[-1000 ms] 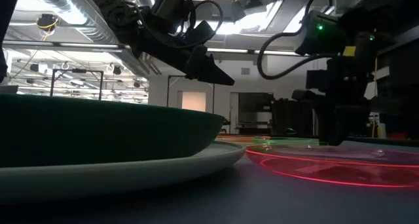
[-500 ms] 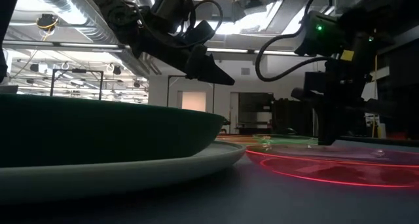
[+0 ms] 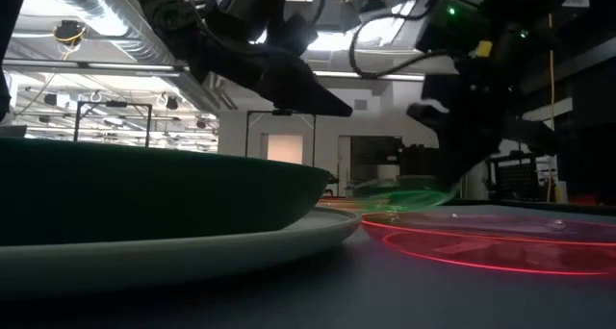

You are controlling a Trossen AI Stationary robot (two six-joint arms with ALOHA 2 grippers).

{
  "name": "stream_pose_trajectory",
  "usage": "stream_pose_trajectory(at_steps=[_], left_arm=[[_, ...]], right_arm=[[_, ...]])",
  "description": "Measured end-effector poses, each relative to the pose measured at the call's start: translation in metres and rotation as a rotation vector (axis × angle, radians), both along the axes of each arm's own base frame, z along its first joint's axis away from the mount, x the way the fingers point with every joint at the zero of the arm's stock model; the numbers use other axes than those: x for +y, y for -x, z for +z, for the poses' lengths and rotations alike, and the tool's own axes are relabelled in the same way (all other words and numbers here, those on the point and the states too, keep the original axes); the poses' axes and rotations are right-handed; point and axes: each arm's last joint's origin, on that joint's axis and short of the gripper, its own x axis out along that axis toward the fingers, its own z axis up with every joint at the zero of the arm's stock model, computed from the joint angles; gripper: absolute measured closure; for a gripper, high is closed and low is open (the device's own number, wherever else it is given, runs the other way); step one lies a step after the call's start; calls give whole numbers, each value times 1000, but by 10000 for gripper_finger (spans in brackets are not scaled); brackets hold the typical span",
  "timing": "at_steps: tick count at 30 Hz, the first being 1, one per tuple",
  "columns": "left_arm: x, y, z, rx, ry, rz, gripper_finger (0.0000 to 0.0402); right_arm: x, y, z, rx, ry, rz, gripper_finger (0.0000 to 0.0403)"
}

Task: Stack plastic plates
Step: Stack the right light green plate on top of the light orange plate

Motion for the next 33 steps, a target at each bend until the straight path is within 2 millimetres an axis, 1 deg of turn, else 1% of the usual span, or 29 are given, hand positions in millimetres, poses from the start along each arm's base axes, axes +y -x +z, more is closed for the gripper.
stream_pose_trajectory(at_steps=[8, 12, 21, 33], left_arm=[[-11, -1, 0, 0, 0, -33, 303], [-12, -1, 0, 0, 0, -34, 303], [-12, -1, 0, 1, -3, -27, 303], [-11, -1, 0, 1, -3, -25, 303]], right_arm=[[0, -16, 24, -88, 6, 11, 403], [0, -21, 32, -112, 16, 30, 403], [0, -25, 39, -150, 17, 31, 403], [1, -32, 44, -232, -3, 45, 403]])
